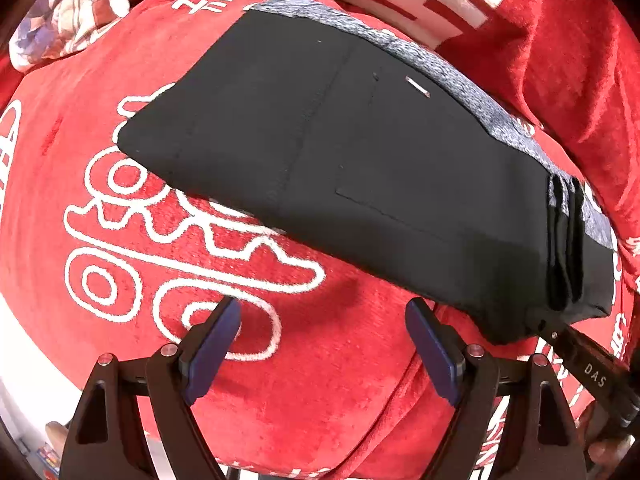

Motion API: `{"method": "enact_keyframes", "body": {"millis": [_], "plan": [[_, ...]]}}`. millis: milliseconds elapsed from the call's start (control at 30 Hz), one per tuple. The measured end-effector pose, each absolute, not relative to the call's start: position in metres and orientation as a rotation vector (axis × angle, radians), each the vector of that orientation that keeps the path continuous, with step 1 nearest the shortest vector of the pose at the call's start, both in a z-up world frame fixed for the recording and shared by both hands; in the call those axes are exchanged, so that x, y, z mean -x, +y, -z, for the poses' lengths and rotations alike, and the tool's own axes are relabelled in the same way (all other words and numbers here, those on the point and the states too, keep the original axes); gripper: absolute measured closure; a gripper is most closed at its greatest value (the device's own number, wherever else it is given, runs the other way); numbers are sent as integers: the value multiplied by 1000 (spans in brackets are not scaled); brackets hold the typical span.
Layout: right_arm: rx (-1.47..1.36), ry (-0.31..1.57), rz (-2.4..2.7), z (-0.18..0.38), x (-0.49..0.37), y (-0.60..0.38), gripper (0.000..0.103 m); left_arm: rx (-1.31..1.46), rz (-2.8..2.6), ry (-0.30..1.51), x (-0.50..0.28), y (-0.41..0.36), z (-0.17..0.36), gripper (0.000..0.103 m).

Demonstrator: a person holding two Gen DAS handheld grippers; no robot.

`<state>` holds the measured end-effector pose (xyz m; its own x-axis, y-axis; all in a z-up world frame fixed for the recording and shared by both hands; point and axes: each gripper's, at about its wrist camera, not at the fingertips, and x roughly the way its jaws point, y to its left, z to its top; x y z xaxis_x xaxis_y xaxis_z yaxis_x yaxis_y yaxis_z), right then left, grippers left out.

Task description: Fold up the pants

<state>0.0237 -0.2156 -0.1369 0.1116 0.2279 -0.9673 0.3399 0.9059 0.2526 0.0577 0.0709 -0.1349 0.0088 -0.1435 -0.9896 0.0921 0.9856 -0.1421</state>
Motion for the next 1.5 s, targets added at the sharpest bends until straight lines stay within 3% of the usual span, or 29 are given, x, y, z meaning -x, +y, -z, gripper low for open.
{"method": "enact_keyframes", "body": {"millis": [367, 667, 833, 1200, 1400, 1500], "plan": [[-420, 1497, 89, 138, -32, -205, 88, 137, 176, 1499, -84, 102, 130, 18], [-425, 1496, 92, 139, -32, -207, 87, 552, 279, 1455, -106, 169, 150, 16], [-421, 1495, 82, 139, -32, -207, 87, 716, 401, 1413, -111, 167, 154, 13], [-410, 1488, 85, 141, -34, -207, 87, 814, 331, 1361, -116, 155, 162, 7], [-395, 1501, 81, 140, -36, -206, 87, 671, 394, 1245, -119, 127, 125, 7], [-391, 1500, 77, 142, -36, -205, 87, 547, 303, 1311, -132, 117, 142, 7]]}}
